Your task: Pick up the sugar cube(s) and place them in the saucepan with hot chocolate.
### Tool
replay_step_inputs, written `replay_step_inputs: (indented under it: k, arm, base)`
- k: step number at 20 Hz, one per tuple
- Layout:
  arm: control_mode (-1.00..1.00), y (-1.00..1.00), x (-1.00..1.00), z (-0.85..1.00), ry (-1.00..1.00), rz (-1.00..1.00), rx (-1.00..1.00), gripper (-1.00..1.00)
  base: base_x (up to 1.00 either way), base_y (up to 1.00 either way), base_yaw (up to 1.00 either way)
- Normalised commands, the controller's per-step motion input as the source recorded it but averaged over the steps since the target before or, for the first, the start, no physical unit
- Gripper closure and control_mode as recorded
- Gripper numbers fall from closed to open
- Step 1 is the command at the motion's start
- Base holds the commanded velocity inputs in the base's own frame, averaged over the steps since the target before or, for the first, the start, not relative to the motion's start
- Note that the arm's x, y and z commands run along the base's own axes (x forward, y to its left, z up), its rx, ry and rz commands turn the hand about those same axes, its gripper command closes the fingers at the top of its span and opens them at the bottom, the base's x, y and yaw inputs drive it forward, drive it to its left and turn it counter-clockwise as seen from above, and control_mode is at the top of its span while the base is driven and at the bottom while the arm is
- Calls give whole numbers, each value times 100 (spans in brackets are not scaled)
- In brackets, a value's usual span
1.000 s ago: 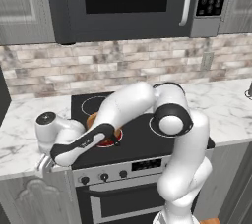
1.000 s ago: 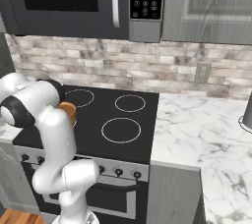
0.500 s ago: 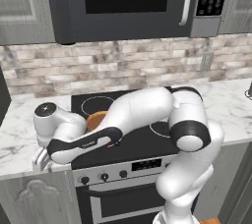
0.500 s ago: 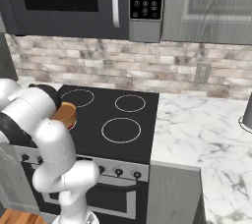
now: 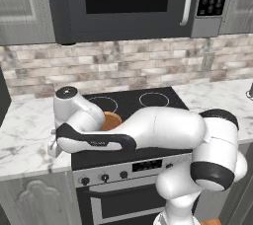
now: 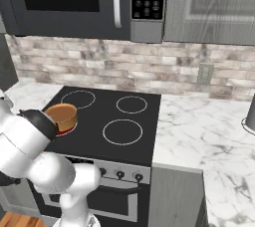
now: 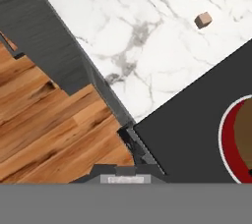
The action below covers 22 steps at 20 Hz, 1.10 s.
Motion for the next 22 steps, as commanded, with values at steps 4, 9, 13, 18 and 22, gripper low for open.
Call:
replay_step_inputs:
  k: [4,9,13,18,22]
  arm:
    - [-100,-72,0,27,0,-14,9,100]
    - [-100,-86,14,17,0,-18,8,100]
    - [-100,-87,45,23,0,-16,2,100]
    - [-100,-70,62,26,1,-12,0,100]
    - [-100,-45,54,22,1,-8,0,100]
  base:
    - [0,0,0]
    - [0,0,0]
    - [0,0,0]
    - [0,0,0]
    - [0,0,0]
